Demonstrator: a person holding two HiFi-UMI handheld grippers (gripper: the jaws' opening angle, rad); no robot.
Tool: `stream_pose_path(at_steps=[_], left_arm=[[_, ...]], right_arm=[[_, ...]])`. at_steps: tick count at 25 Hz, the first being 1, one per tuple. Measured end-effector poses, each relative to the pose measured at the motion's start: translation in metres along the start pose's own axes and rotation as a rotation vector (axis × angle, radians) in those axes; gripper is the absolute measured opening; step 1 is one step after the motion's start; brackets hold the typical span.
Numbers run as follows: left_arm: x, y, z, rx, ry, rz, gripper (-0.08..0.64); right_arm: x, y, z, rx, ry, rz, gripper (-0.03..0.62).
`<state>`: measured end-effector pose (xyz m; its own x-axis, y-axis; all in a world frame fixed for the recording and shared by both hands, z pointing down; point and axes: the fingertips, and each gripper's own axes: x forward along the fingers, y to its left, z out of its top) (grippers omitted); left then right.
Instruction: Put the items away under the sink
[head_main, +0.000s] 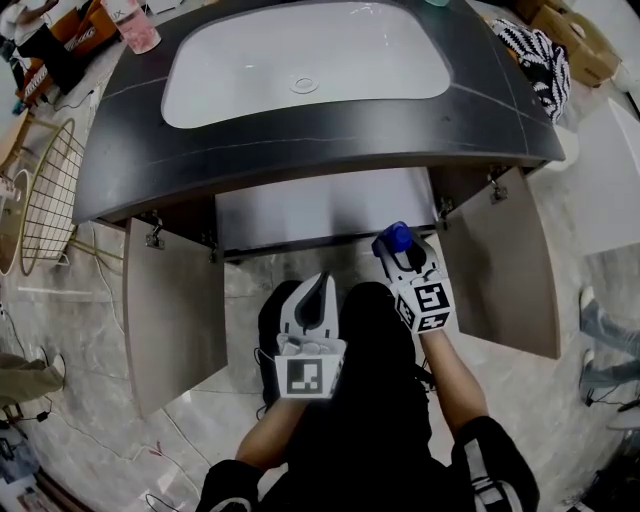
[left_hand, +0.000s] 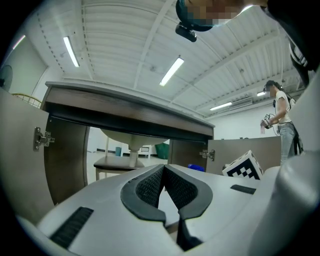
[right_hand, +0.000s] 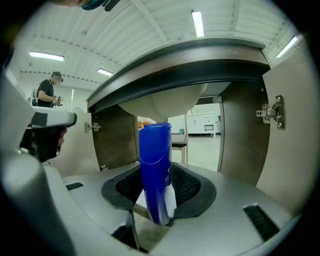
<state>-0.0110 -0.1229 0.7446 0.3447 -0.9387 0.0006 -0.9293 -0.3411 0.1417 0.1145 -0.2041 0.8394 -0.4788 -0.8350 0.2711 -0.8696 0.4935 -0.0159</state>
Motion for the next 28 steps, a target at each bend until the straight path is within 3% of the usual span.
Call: stream_pose_path(at_steps=[19, 28], left_arm=[[-0.002, 0.006, -0.001, -0.001, -0.024, 0.012, 0.015], [0.002, 0.005, -0.002, -0.012, -0.023, 0.016, 0.015]], right_arm=[[0.089, -0.03, -0.077, -0.087, 0.059, -0.006, 0.16], [0.121, -0.049, -0.106, -0.071, 0.08, -0.03, 0.16]])
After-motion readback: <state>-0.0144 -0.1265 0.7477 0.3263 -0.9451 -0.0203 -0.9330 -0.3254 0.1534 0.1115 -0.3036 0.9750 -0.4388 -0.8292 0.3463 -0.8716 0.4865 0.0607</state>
